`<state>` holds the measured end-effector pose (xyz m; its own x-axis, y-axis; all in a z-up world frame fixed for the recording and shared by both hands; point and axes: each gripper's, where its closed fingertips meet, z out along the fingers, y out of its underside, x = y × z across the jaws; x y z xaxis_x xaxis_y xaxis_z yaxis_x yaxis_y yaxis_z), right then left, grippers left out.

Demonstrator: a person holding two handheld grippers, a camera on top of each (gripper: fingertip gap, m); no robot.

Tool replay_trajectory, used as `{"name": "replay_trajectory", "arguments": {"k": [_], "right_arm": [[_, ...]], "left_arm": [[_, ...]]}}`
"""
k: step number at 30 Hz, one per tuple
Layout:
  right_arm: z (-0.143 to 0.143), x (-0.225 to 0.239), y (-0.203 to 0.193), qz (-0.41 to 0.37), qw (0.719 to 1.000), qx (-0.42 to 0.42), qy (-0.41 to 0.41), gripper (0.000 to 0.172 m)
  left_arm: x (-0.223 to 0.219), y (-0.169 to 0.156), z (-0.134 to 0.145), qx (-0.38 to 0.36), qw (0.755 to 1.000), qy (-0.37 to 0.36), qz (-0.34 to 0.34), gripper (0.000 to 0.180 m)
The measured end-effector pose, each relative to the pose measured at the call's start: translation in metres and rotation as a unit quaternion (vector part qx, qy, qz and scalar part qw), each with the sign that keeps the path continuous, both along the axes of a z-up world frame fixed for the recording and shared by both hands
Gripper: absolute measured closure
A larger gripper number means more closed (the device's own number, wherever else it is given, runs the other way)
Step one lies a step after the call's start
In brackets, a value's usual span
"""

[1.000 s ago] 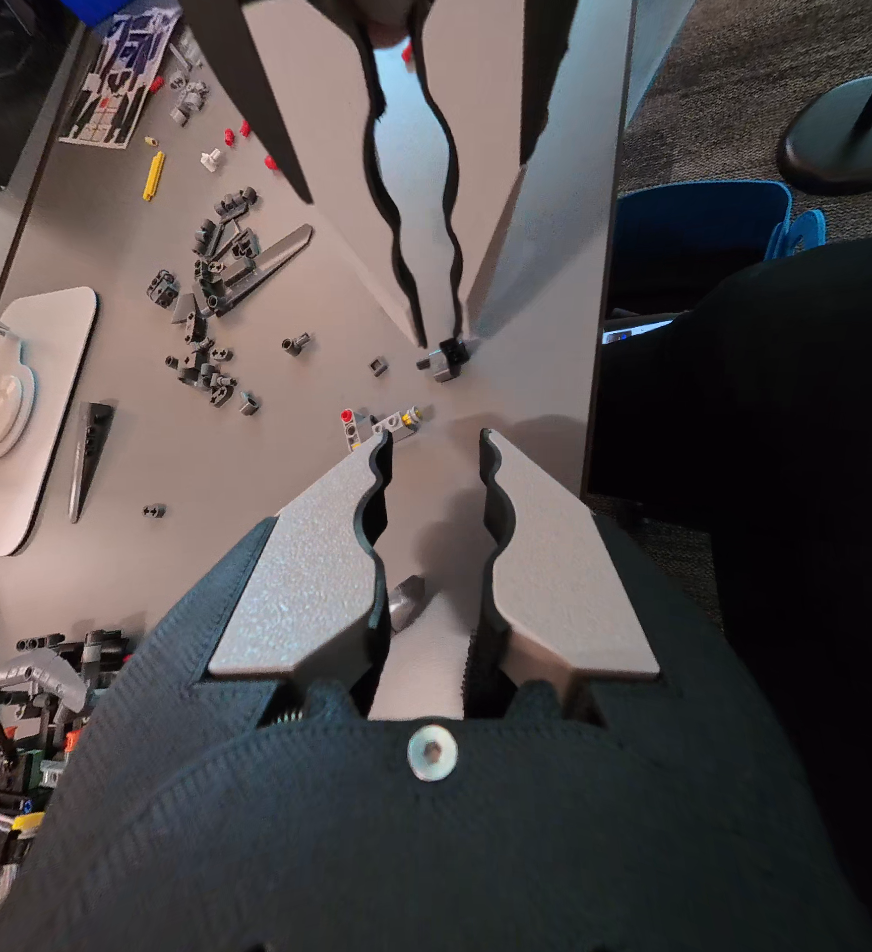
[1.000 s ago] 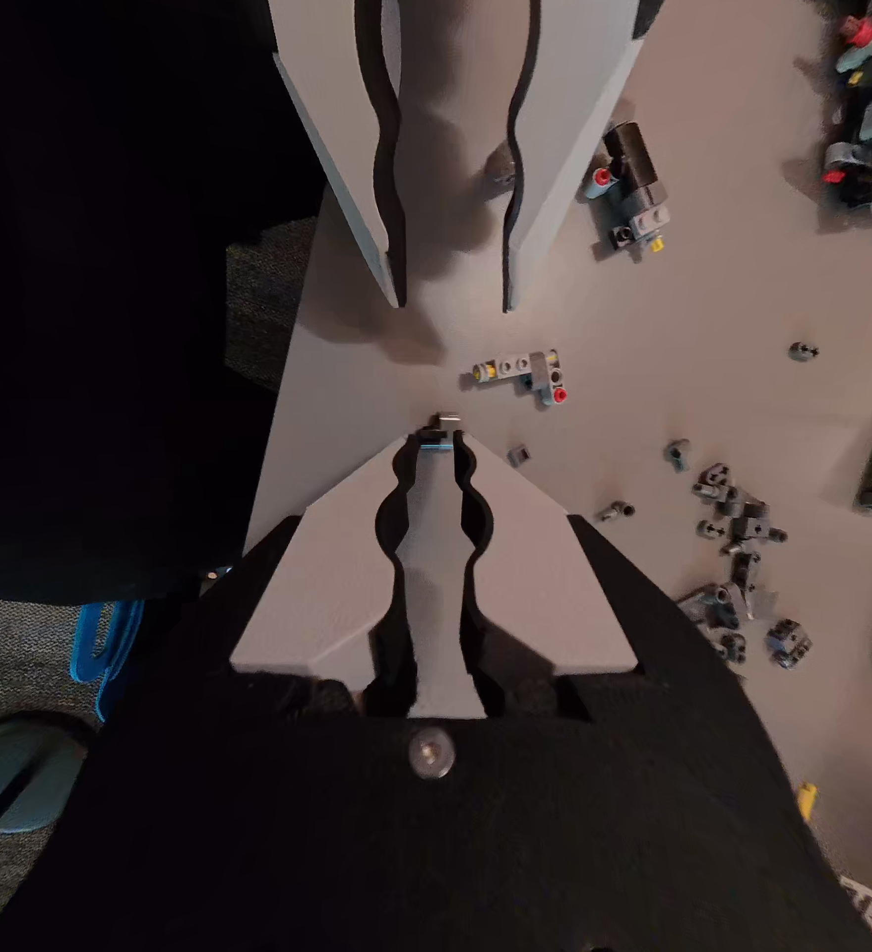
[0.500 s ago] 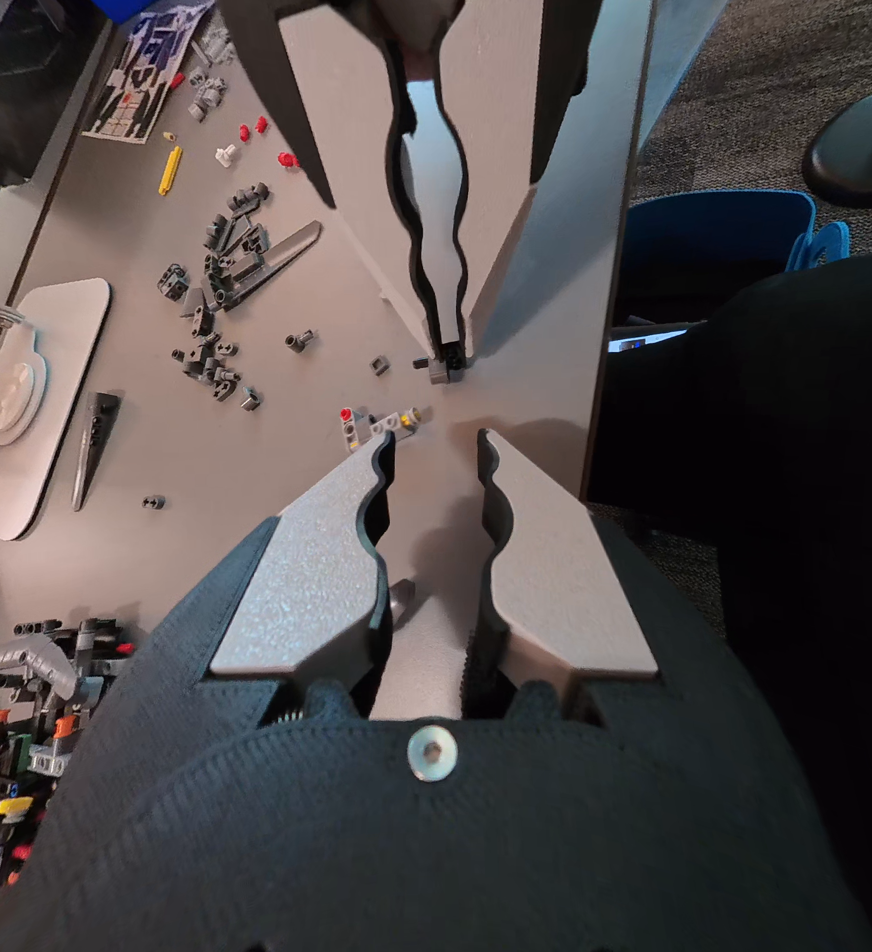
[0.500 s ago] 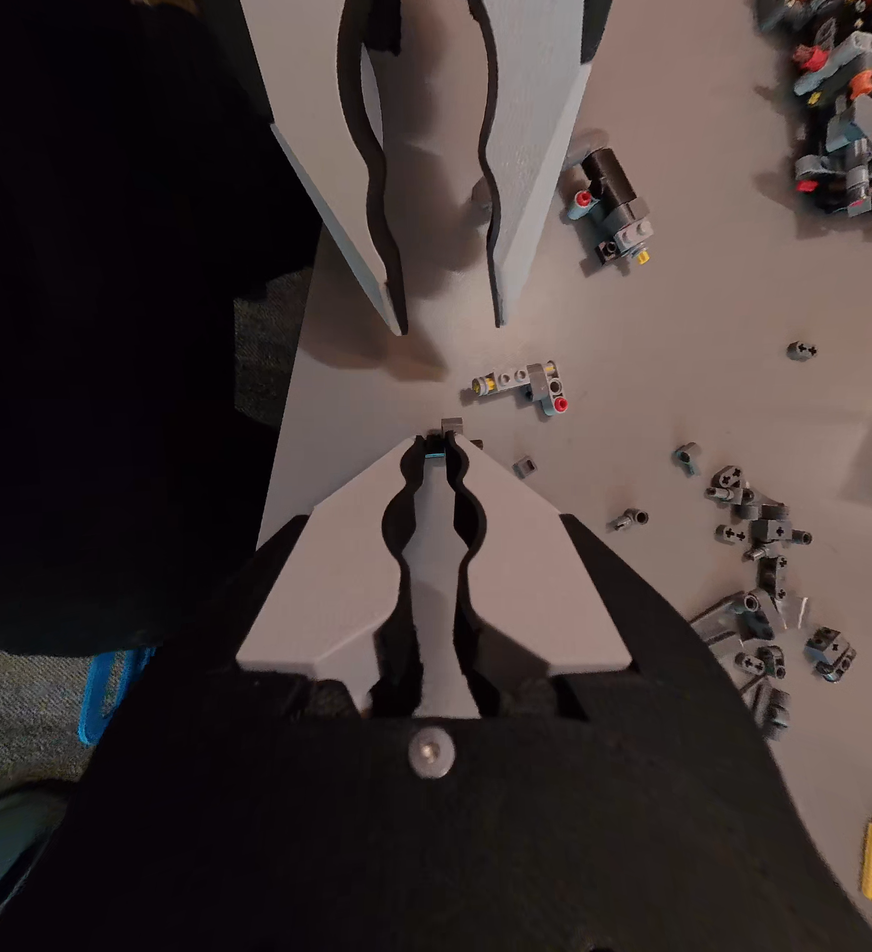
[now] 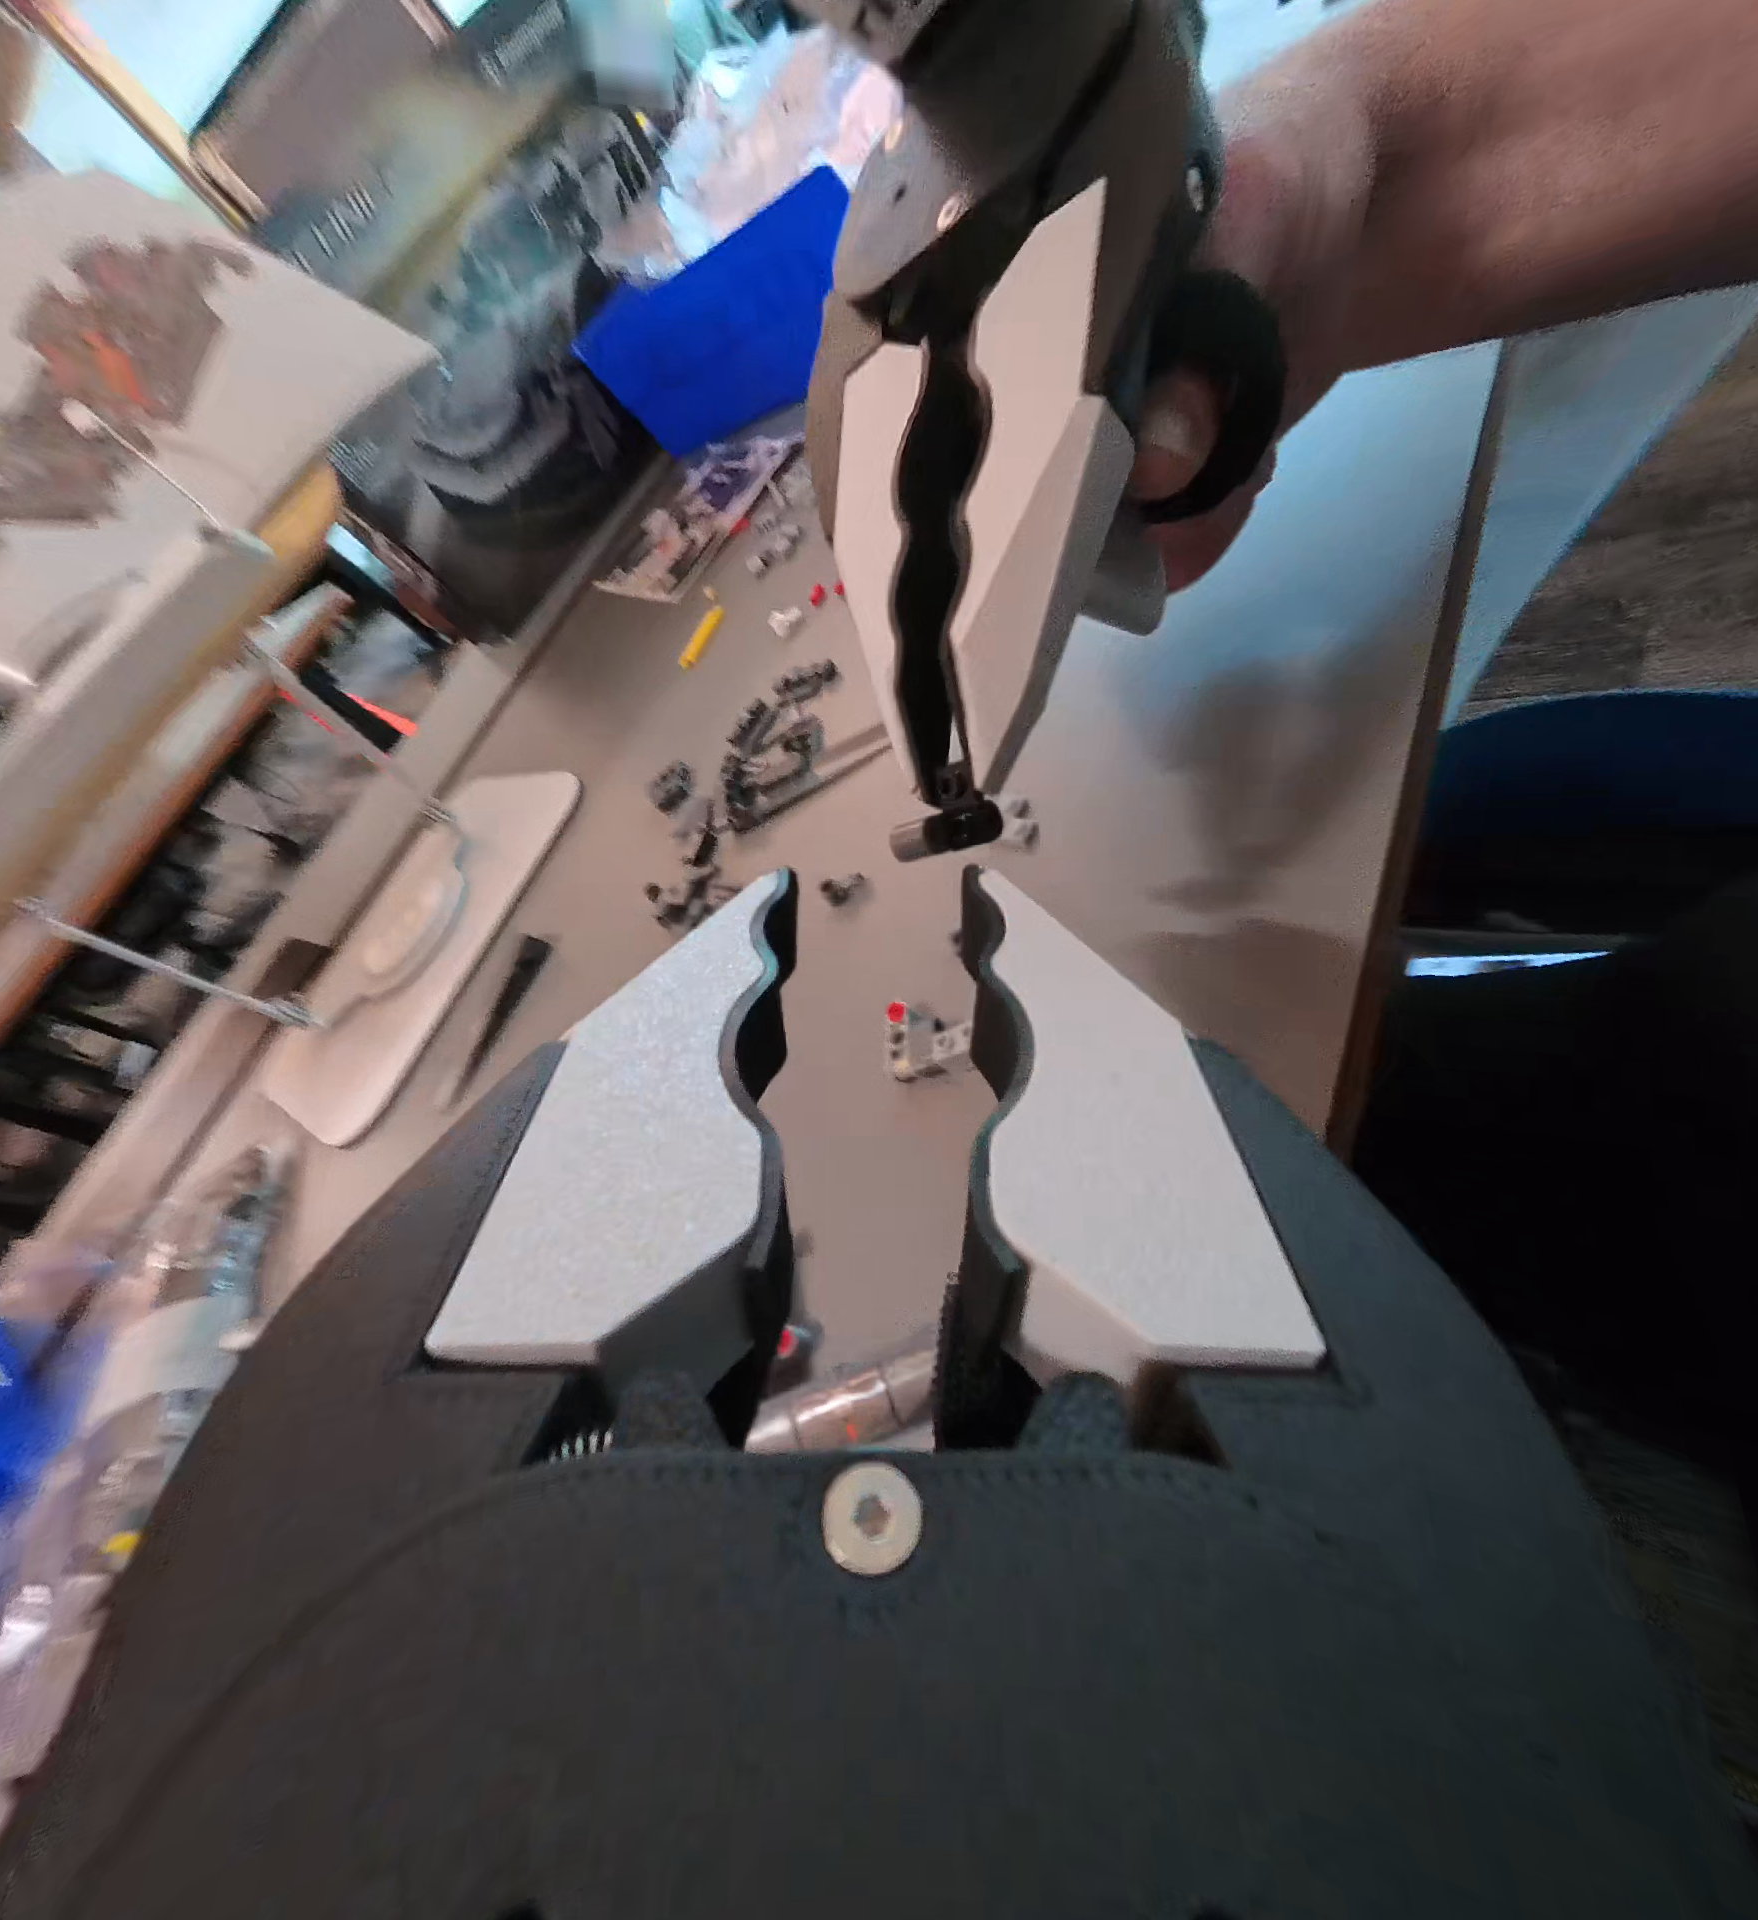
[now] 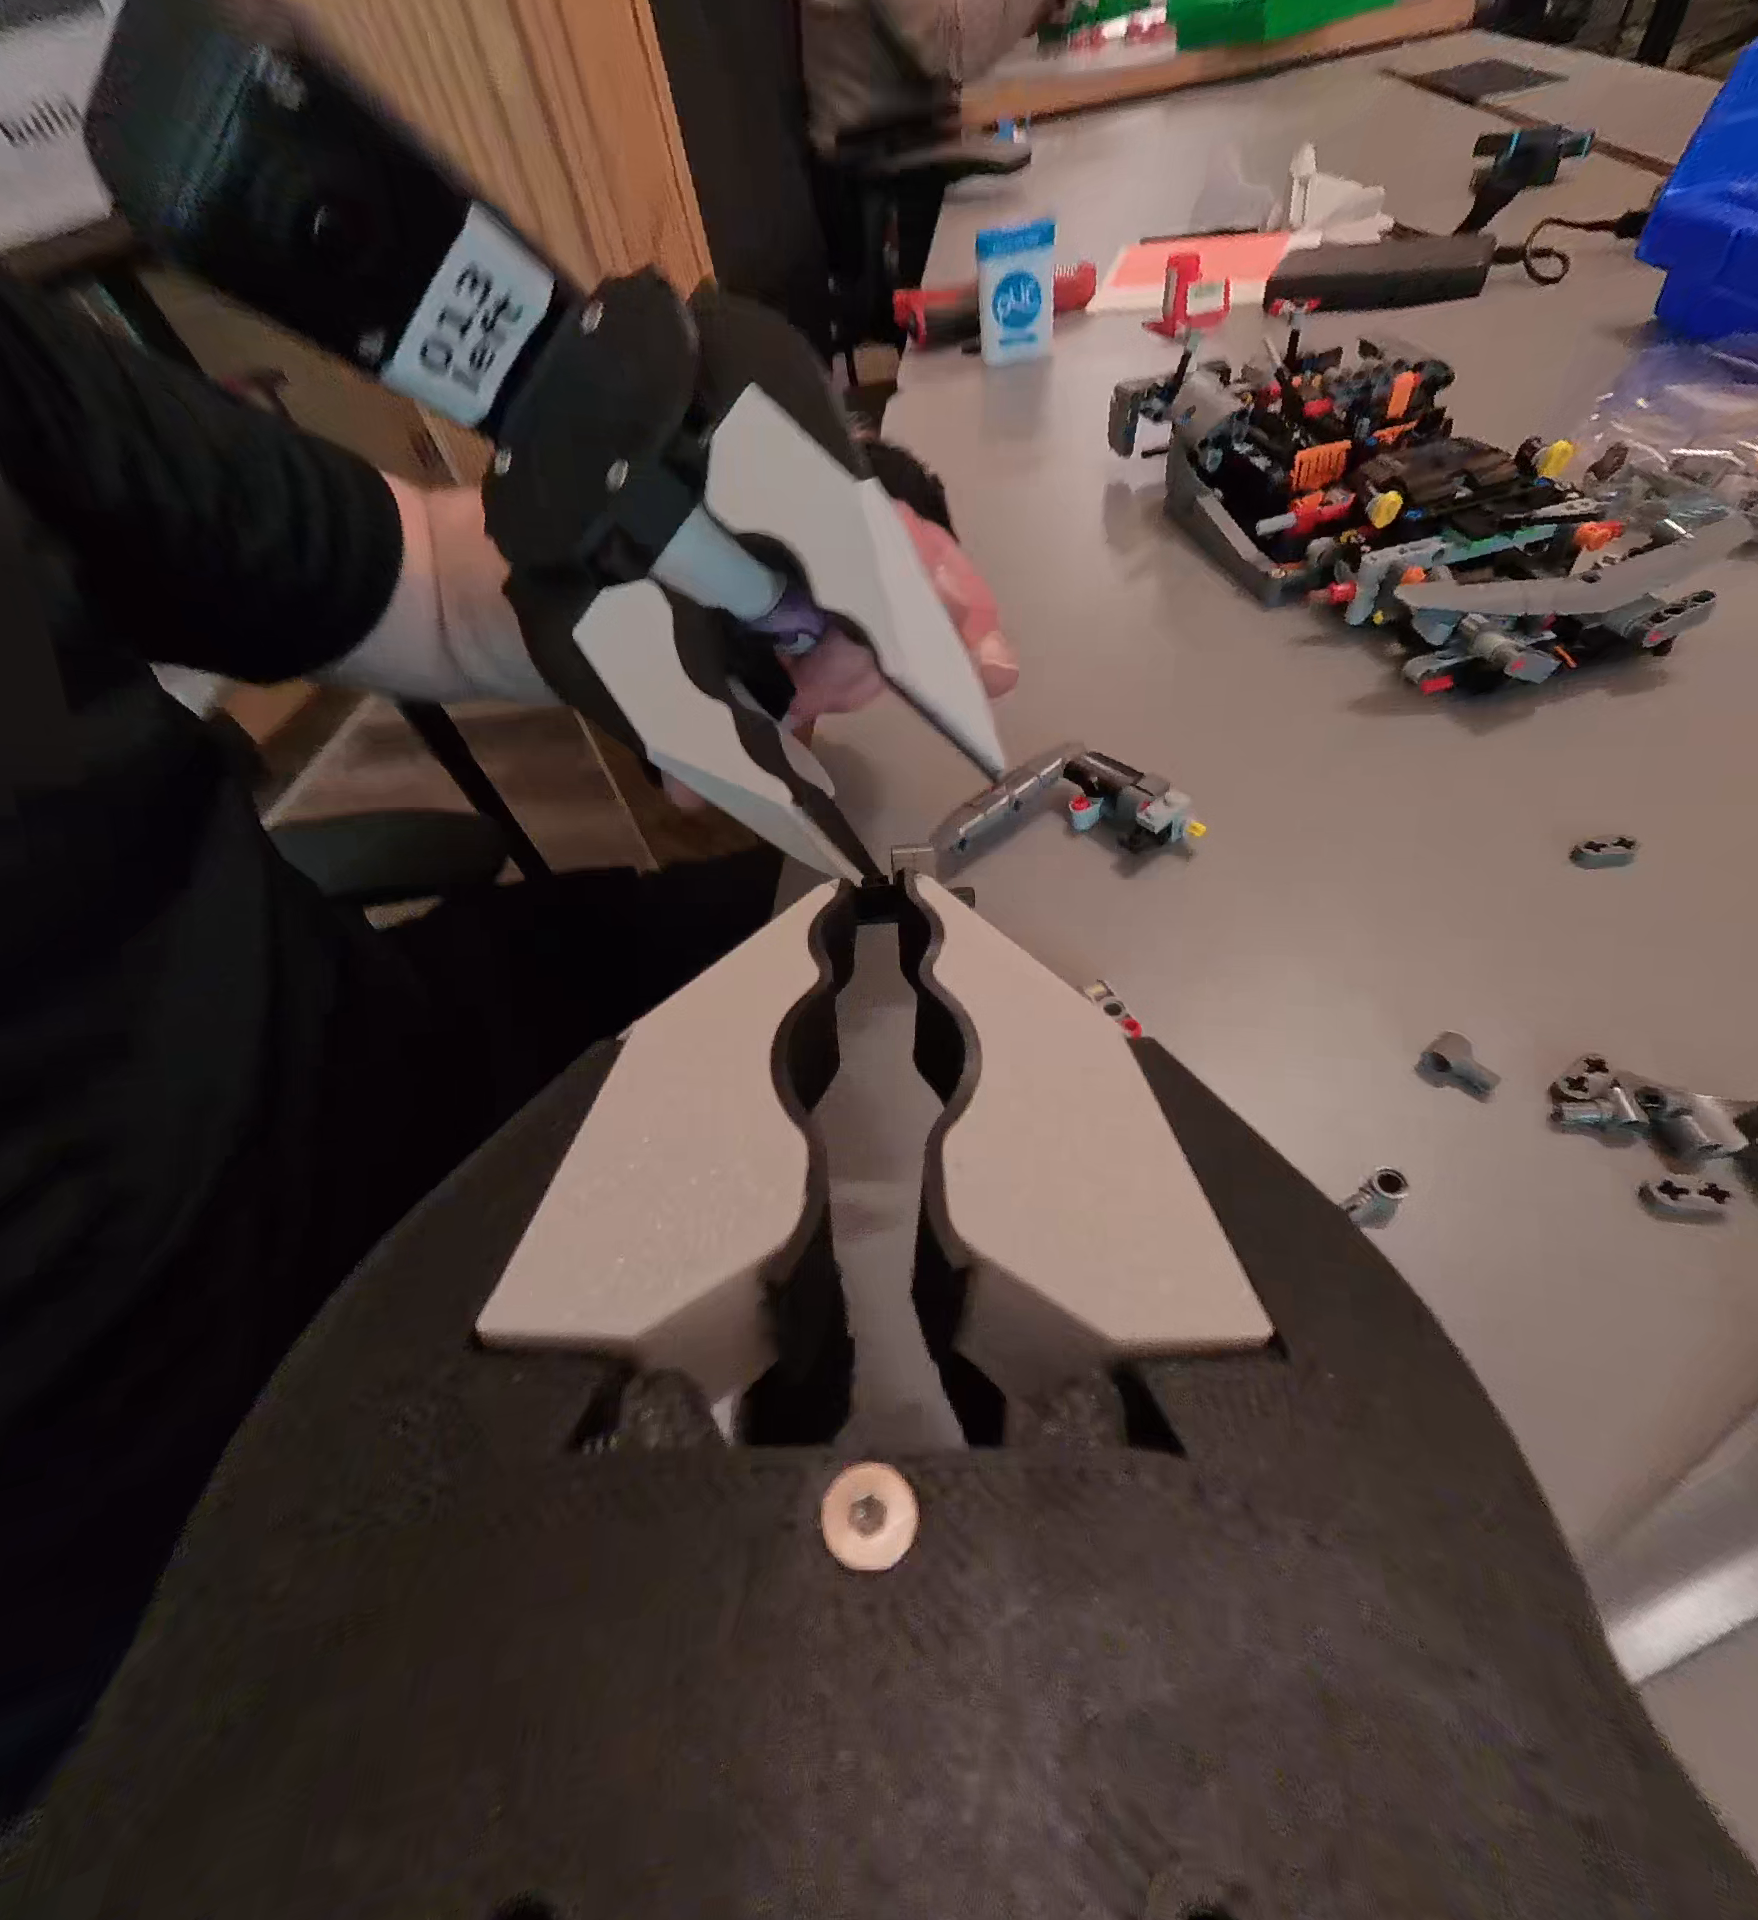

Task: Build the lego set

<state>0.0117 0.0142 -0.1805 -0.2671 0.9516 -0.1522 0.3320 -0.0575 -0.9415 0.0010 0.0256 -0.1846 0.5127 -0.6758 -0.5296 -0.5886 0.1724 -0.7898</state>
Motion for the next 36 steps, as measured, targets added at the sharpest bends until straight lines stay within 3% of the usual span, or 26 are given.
{"name": "replay_trajectory", "arguments": {"k": [4,11,23,36], "right_arm": [[0.014,0.000,0.002,-0.003,0.998,-0.049,0.042,0.167],[0.029,-0.002,0.002,-0.008,0.989,-0.111,0.094,0.168],[0.028,-0.007,0.004,-0.024,0.986,-0.136,0.094,0.167],[0.014,-0.005,0.010,-0.044,0.996,0.079,-0.009,0.158]], "left_arm": [[0.005,-0.002,0.008,0.070,0.997,0.035,0.003,0.152],[0.010,-0.002,0.028,0.147,0.989,0.012,0.028,0.155],[0.007,0.002,0.023,0.173,0.983,0.051,0.033,0.165],[0.005,0.005,0.014,0.169,0.974,0.151,-0.009,0.166]]}}
